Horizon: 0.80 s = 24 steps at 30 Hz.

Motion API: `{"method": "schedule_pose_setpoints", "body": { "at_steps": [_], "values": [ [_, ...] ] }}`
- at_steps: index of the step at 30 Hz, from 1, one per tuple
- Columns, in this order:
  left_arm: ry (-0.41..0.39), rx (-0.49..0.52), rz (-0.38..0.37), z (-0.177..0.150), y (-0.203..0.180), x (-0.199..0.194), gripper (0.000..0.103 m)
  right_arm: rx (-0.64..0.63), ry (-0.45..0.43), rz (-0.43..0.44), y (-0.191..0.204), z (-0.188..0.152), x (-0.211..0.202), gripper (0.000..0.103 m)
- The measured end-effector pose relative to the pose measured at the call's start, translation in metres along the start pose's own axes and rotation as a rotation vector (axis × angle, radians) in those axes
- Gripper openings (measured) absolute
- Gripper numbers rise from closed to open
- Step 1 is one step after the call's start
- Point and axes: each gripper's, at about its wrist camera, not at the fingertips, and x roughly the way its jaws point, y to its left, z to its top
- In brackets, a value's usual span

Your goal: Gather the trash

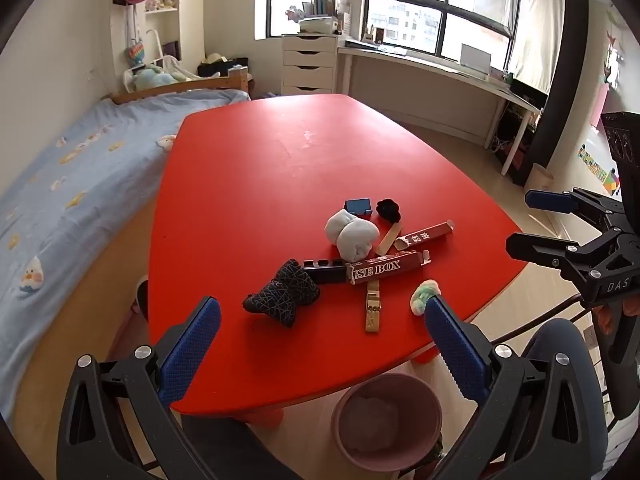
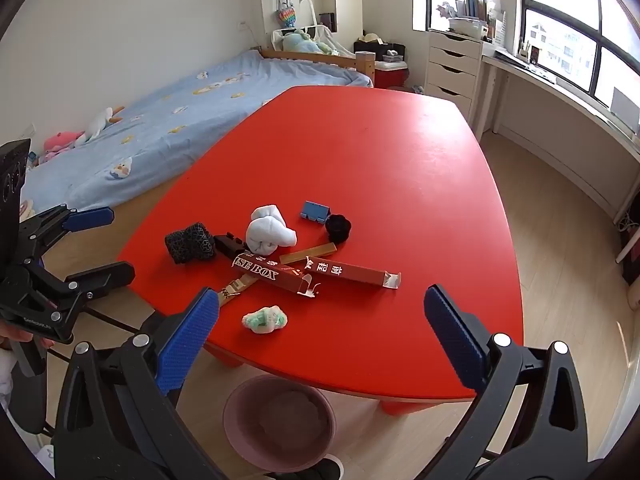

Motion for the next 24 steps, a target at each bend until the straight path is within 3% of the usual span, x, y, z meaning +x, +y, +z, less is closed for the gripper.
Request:
{"method": "schedule_pose_setpoints", "body": {
  "at_steps": [9, 24],
  "values": [
    [-0.040, 0.028, -0.005, -0.002, -0.002, 0.004, 0.098, 0.016, 0.006, 0.008, -0.002, 0.000, -0.002, 0.100],
    [-0.040, 0.000, -0.021, -0.004, 0.006, -0.002, 0.098, 0.031, 0.005, -0.021, -0.005, -0.008, -0.001, 0.100]
  ]
}}
